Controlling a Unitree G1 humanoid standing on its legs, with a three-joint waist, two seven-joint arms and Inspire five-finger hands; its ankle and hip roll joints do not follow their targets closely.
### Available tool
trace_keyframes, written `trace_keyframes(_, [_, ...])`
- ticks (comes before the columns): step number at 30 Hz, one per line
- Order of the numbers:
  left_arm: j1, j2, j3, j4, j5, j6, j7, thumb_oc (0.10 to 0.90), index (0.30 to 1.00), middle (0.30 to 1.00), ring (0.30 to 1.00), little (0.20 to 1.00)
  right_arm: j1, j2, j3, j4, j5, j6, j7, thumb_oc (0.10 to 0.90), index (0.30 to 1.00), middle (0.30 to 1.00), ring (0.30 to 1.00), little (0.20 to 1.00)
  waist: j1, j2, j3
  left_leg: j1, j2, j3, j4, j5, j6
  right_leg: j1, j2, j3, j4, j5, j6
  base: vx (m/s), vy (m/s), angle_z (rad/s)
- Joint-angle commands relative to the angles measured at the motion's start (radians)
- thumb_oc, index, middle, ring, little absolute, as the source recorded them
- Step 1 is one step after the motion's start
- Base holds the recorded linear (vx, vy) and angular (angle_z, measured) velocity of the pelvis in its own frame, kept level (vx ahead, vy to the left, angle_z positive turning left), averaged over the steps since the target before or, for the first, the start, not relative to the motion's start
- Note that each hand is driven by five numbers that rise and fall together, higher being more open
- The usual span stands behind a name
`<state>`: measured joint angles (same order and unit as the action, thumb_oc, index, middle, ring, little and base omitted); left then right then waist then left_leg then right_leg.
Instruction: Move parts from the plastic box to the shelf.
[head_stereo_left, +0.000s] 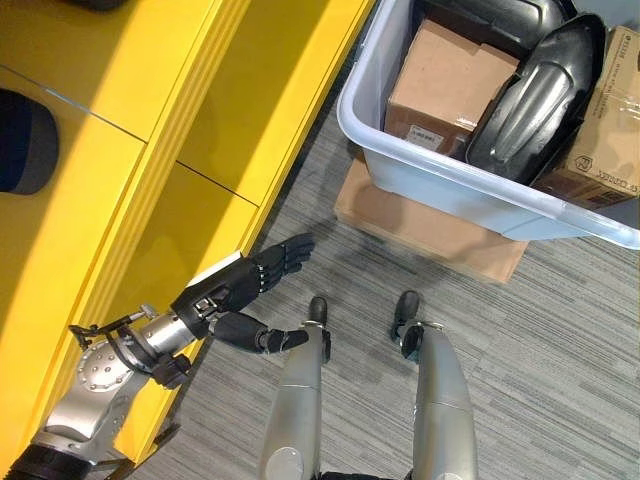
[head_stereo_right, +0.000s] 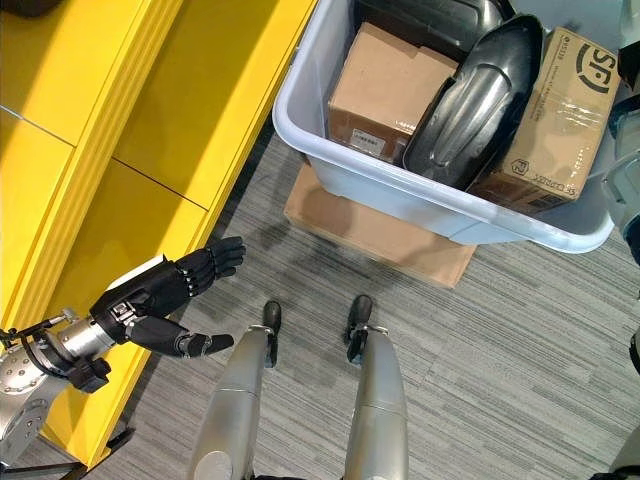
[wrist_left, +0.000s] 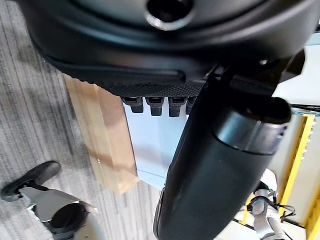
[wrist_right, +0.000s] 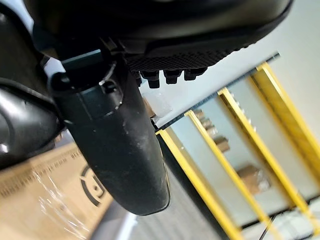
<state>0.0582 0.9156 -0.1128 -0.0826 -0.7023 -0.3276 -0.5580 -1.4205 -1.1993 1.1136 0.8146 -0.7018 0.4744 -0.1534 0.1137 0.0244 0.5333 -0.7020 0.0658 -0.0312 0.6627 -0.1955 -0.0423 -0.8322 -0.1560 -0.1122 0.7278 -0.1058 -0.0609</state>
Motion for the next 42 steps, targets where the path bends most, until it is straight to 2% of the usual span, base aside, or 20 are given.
trace_keyframes(1, [0.007,-0.053,0.046,-0.114,-0.044,-0.092,-0.022,0.900,1.000,1.000,1.000,1.000,-0.013,-0.063,-0.182,-0.027,0.203,0.090,-0.175,0.900,1.000,1.000,1.000,1.000,-0.036,0.028,-0.013,0.112,0.164,-0.013,-0.236,0.131,-0.016,0.107,-0.004,0.021,0.041,-0.154,0.043,-0.11,0.108,-0.06])
trace_keyframes(4, [0.002,-0.078,0.043,-0.134,-0.035,-0.078,-0.009,0.900,1.000,1.000,1.000,1.000,0.077,-0.035,-0.317,-0.068,0.300,0.047,-0.226,0.900,1.000,1.000,1.000,1.000,-0.047,0.030,-0.013,0.143,0.161,-0.005,-0.250,0.128,-0.017,0.130,0.003,0.029,0.014,-0.146,0.045,-0.04,0.155,-0.12])
trace_keyframes(5, [-0.006,-0.100,0.038,-0.144,-0.029,-0.063,0.001,0.900,1.000,1.000,1.000,1.000,0.123,-0.006,-0.397,-0.103,0.335,0.022,-0.264,0.900,1.000,1.000,1.000,1.000,-0.054,0.033,-0.013,0.166,0.158,0.003,-0.263,0.127,-0.017,0.151,0.005,0.033,-0.010,-0.139,0.048,-0.08,0.308,-0.15])
trace_keyframes(6, [-0.016,-0.144,0.028,-0.155,0.003,-0.060,0.024,0.900,1.000,1.000,1.000,1.000,0.223,0.045,-0.551,-0.208,0.417,-0.008,-0.325,0.900,1.000,1.000,1.000,1.000,-0.070,0.038,-0.013,0.210,0.158,0.022,-0.291,0.125,-0.021,0.188,0.006,0.041,-0.052,-0.125,0.055,-0.08,0.327,-0.16])
trace_keyframes(10, [-0.020,-0.193,0.023,-0.168,0.008,-0.053,0.057,0.900,1.000,1.000,1.000,1.000,0.397,0.114,-0.751,-0.367,0.480,-0.108,-0.384,0.900,1.000,1.000,1.000,1.000,-0.097,0.045,-0.016,0.285,0.156,0.046,-0.342,0.129,-0.029,0.253,0.008,0.056,-0.120,-0.109,0.063,-0.03,0.235,-0.14])
trace_keyframes(11, [-0.043,-0.243,0.010,-0.192,0.072,-0.016,0.110,0.900,1.000,1.000,1.000,1.000,0.502,0.188,-0.866,-0.482,0.536,-0.159,-0.439,0.900,1.000,1.000,1.000,1.000,-0.110,0.048,-0.035,0.321,0.145,0.060,-0.359,0.124,-0.022,0.286,0.003,0.063,-0.166,-0.089,0.079,0.01,0.237,-0.19])
trace_keyframes(13, [-0.088,-0.273,-0.004,-0.171,0.097,-0.003,0.148,0.900,1.000,1.000,1.000,1.000,0.591,0.240,-0.943,-0.612,0.594,-0.147,-0.447,0.900,1.000,1.000,1.000,1.000,-0.130,0.034,-0.060,0.341,0.146,0.071,-0.376,0.115,-0.026,0.300,0.014,0.071,-0.187,-0.084,0.074,0.00,0.131,-0.04])
trace_keyframes(16, [-0.095,-0.285,-0.011,-0.187,0.091,-0.032,0.195,0.900,1.000,1.000,1.000,1.000,0.735,0.295,-1.020,-0.746,0.636,-0.189,-0.487,0.900,1.000,1.000,1.000,1.000,-0.161,0.038,-0.077,0.373,0.149,0.083,-0.411,0.127,-0.034,0.326,0.018,0.074,-0.225,-0.067,0.075,-0.03,0.095,0.03])
trace_keyframes(18, [-0.109,-0.303,-0.005,-0.193,0.066,-0.027,0.235,0.900,1.000,1.000,1.000,1.000,0.852,0.362,-1.046,-0.795,0.619,-0.234,-0.498,0.900,1.000,1.000,1.000,1.000,-0.193,0.043,-0.088,0.410,0.150,0.101,-0.428,0.125,-0.037,0.355,0.020,0.085,-0.243,-0.067,0.079,0.07,0.158,0.02])
trace_keyframes(19, [-0.127,-0.324,-0.004,-0.184,0.060,-0.028,0.242,0.900,1.000,1.000,1.000,1.000,0.945,0.416,-1.063,-0.815,0.610,-0.295,-0.506,0.900,1.000,1.000,1.000,1.000,-0.217,0.047,-0.099,0.444,0.151,0.120,-0.443,0.126,-0.035,0.380,0.022,0.091,-0.256,-0.066,0.078,0.09,0.126,-0.04])
trace_keyframes(21, [-0.144,-0.347,-0.001,-0.177,0.077,-0.043,0.272,0.900,1.000,1.000,1.000,1.000,1.050,0.466,-1.082,-0.831,0.607,-0.355,-0.487,0.900,1.000,1.000,1.000,1.000,-0.244,0.052,-0.117,0.474,0.156,0.146,-0.454,0.135,-0.034,0.404,0.028,0.099,-0.272,-0.059,0.074,0.10,0.079,-0.08])
trace_keyframes(22, [-0.159,-0.374,-0.001,-0.158,0.055,-0.039,0.266,0.900,1.000,1.000,1.000,1.000,1.139,0.502,-1.097,-0.843,0.644,-0.424,-0.489,0.900,1.000,1.000,1.000,1.000,-0.269,0.055,-0.131,0.515,0.160,0.177,-0.457,0.133,-0.032,0.440,0.030,0.092,-0.278,-0.069,0.067,0.11,0.023,-0.12])
trace_keyframes(29, [-0.197,-0.459,-0.003,-0.101,0.055,-0.039,0.279,0.900,1.000,1.000,1.000,1.000,1.334,0.606,-1.113,-0.893,0.663,-0.494,-0.425,0.900,1.000,1.000,1.000,1.000,-0.348,0.048,-0.181,0.602,0.154,0.266,-0.368,0.153,-0.021,0.538,0.070,0.087,-0.325,-0.066,0.034,0.13,-0.090,-0.01])
trace_keyframes(30, [-0.202,-0.468,-0.007,-0.102,0.063,-0.031,0.283,0.900,1.000,1.000,1.000,1.000,1.344,0.617,-1.110,-0.896,0.673,-0.492,-0.413,0.900,1.000,1.000,1.000,1.000,-0.352,0.047,-0.183,0.600,0.142,0.263,-0.342,0.149,-0.017,0.548,0.078,0.091,-0.336,-0.061,0.030,0.11,-0.077,0.14])
trace_keyframes(33, [-0.188,-0.469,-0.008,-0.098,0.112,-0.039,0.314,0.900,1.000,1.000,1.000,1.000,1.338,0.637,-1.067,-0.865,0.696,-0.506,-0.328,0.900,1.000,1.000,1.000,1.000,-0.315,0.041,-0.177,0.567,0.006,0.161,-0.347,0.072,0.039,0.584,0.119,0.144,-0.372,-0.045,0.042,0.17,-0.066,0.05])
trace_keyframes(34, [-0.180,-0.465,-0.005,-0.105,0.124,-0.040,0.323,0.900,1.000,1.000,1.000,1.000,1.332,0.638,-1.055,-0.862,0.695,-0.507,-0.321,0.900,1.000,1.000,1.000,1.000,-0.303,0.036,-0.176,0.562,-0.014,0.145,-0.374,0.061,0.050,0.591,0.128,0.152,-0.379,-0.042,0.046,0.18,-0.034,-0.25])
trace_keyframes(35, [-0.166,-0.454,0.002,-0.120,0.130,-0.043,0.324,0.900,1.000,1.000,1.000,1.000,1.331,0.642,-1.039,-0.865,0.665,-0.515,-0.328,0.900,1.000,1.000,1.000,1.000,-0.287,0.032,-0.178,0.558,-0.026,0.124,-0.437,0.079,0.053,0.595,0.145,0.161,-0.390,-0.039,0.050,0.26,0.006,-1.05])
trace_keyframes(36, [-0.147,-0.448,0.011,-0.137,0.129,-0.042,0.296,0.900,1.000,1.000,1.000,1.000,1.354,0.647,-1.034,-0.882,0.689,-0.514,-0.333,0.900,1.000,1.000,1.000,1.000,-0.270,0.029,-0.188,0.554,0.010,0.114,-0.585,0.180,0.013,0.636,0.172,0.151,-0.413,-0.059,0.048,0.31,0.030,-1.09])
trace_keyframes(37, [-0.140,-0.447,0.013,-0.139,0.122,-0.041,0.284,0.900,1.000,1.000,1.000,1.000,1.358,0.649,-1.030,-0.879,0.679,-0.517,-0.337,0.900,1.000,1.000,1.000,1.000,-0.261,0.026,-0.193,0.541,0.029,0.097,-0.623,0.222,-0.005,0.658,0.178,0.153,-0.423,-0.068,0.044,0.28,0.042,-0.87])
trace_keyframes(42, [-0.136,-0.452,0.001,-0.108,0.140,-0.039,0.271,0.900,1.000,1.000,1.000,1.000,1.346,0.659,-1.000,-0.847,0.663,-0.512,-0.328,0.900,1.000,1.000,1.000,1.000,-0.240,0.007,-0.196,0.494,0.117,0.054,-0.684,0.336,-0.046,0.750,0.182,0.163,-0.422,-0.110,0.024,0.25,0.047,-0.04])
